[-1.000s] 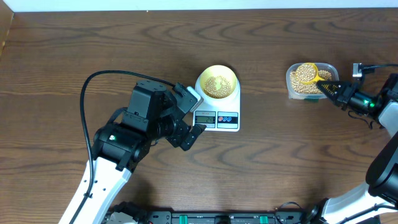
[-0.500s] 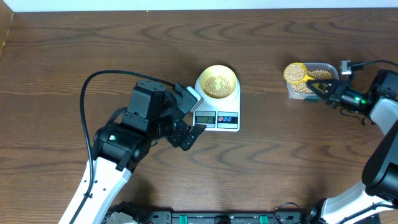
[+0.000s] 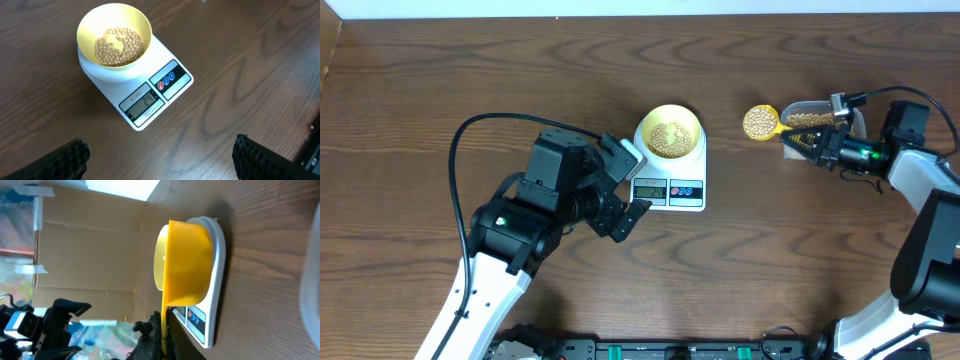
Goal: Scoop item into bowl and weigh 50g on scale
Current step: 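Carry the filled scoop left over the yellow bowl on the scale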
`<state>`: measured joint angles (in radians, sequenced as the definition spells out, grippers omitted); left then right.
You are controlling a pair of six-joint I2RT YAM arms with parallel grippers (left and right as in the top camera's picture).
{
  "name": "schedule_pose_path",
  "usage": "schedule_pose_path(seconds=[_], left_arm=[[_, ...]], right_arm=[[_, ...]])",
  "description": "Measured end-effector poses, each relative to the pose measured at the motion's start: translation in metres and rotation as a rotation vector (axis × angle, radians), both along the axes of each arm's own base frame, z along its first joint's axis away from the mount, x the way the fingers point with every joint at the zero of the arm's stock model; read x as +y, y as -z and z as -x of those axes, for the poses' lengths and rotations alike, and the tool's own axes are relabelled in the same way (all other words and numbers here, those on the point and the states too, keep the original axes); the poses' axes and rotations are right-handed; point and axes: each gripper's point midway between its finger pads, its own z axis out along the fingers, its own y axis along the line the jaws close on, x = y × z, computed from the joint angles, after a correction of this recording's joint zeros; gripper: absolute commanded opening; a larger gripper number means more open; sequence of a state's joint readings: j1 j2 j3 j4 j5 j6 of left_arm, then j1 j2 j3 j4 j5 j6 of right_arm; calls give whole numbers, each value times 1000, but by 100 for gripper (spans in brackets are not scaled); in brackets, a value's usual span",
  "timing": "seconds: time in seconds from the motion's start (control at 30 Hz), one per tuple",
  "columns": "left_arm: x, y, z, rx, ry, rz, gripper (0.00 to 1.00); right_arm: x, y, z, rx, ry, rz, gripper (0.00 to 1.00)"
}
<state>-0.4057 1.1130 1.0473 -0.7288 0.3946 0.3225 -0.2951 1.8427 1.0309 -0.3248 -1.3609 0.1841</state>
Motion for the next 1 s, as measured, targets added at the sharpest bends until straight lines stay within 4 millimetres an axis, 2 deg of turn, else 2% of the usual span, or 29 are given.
schedule_pose_path(seconds=[0.47,1.0], left_arm=[[0,0,0,0,0,0,94],[0,0,0,0,0,0,94]], right_arm=[[21,-4,-3,-4,-46,-7,1],[59,-5,5,-6,-143,-9,1]])
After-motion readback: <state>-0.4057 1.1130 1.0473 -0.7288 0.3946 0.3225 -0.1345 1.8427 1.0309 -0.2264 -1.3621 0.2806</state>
